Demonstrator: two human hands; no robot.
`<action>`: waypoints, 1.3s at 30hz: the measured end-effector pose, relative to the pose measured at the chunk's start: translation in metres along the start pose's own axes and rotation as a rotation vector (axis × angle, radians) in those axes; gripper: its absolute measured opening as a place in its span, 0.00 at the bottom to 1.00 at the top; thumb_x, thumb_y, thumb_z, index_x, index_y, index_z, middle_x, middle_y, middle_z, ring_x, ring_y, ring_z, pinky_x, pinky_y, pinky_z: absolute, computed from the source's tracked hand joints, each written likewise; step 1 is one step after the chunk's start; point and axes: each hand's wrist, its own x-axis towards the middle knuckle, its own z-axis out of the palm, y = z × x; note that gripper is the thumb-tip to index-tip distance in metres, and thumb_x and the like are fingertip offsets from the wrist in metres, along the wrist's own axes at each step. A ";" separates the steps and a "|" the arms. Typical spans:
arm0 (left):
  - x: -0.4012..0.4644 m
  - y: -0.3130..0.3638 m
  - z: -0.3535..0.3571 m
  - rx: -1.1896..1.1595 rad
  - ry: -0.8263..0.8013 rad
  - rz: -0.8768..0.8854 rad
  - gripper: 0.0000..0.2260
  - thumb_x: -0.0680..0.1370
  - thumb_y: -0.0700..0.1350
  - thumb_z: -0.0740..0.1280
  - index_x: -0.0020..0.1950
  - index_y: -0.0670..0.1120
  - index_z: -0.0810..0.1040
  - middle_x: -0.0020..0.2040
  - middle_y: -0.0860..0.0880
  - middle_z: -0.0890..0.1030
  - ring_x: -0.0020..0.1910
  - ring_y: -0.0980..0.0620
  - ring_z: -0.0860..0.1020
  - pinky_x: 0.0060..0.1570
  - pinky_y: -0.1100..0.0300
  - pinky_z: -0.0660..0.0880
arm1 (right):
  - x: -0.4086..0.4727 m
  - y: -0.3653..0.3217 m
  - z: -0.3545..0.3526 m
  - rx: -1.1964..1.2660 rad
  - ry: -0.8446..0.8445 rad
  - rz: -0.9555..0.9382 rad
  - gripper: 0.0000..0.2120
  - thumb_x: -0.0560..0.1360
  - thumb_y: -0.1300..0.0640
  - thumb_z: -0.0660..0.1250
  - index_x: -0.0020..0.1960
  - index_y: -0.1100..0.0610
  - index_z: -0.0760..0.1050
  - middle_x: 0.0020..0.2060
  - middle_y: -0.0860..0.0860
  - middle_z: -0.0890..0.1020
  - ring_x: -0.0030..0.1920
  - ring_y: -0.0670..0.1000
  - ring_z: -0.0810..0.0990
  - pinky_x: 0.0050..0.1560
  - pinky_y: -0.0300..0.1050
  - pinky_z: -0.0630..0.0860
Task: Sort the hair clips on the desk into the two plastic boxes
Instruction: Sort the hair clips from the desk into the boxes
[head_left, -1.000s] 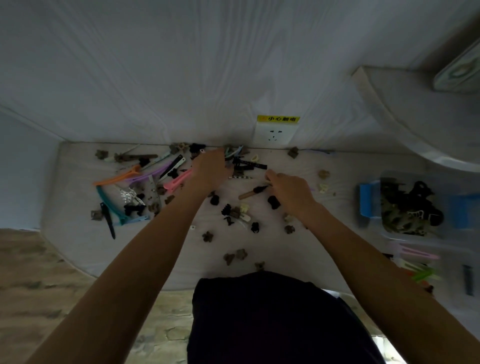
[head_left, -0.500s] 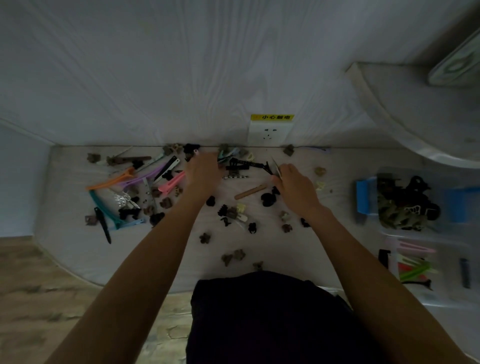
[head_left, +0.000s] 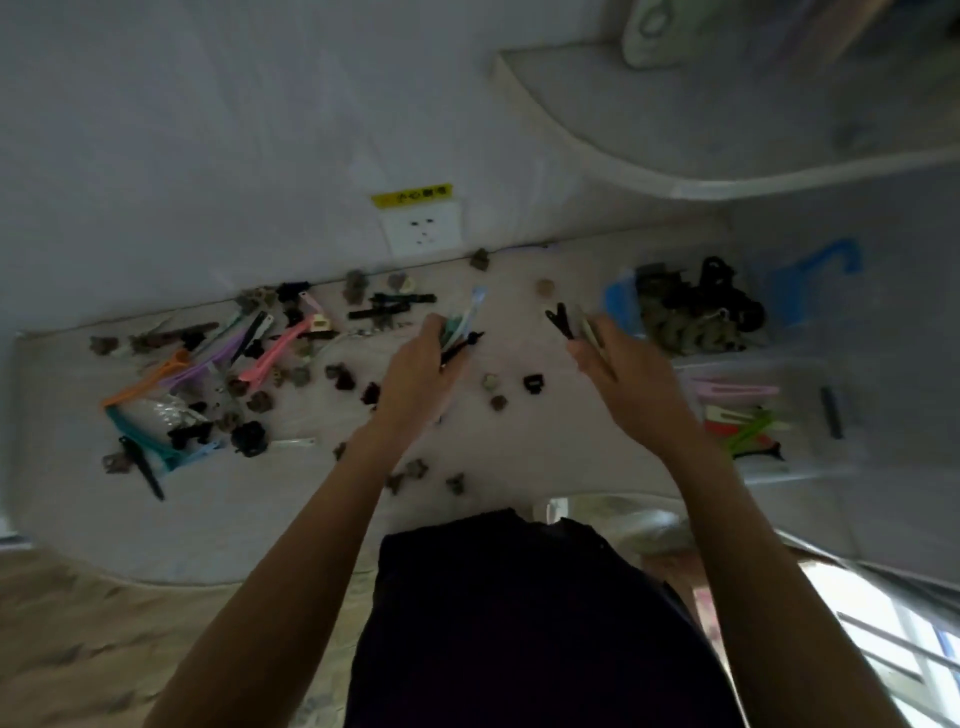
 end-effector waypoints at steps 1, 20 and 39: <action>-0.001 0.013 0.013 -0.026 -0.038 0.033 0.06 0.79 0.44 0.61 0.49 0.42 0.68 0.35 0.48 0.73 0.30 0.50 0.71 0.29 0.60 0.65 | -0.015 0.014 -0.014 -0.027 0.041 0.022 0.12 0.80 0.51 0.56 0.52 0.60 0.69 0.35 0.55 0.74 0.33 0.53 0.72 0.32 0.47 0.64; -0.037 0.149 0.150 0.087 -0.090 0.256 0.09 0.78 0.44 0.62 0.53 0.39 0.71 0.36 0.47 0.72 0.35 0.44 0.75 0.33 0.58 0.62 | -0.063 0.193 -0.075 -0.214 -0.281 0.080 0.22 0.75 0.55 0.67 0.68 0.48 0.67 0.63 0.57 0.71 0.63 0.58 0.71 0.58 0.46 0.69; -0.007 0.173 0.199 0.322 -0.308 0.522 0.16 0.78 0.48 0.60 0.64 0.46 0.73 0.59 0.43 0.79 0.57 0.45 0.77 0.55 0.52 0.75 | -0.123 0.184 -0.082 -0.026 0.179 -0.076 0.12 0.77 0.61 0.58 0.56 0.57 0.78 0.49 0.56 0.83 0.46 0.57 0.81 0.43 0.45 0.73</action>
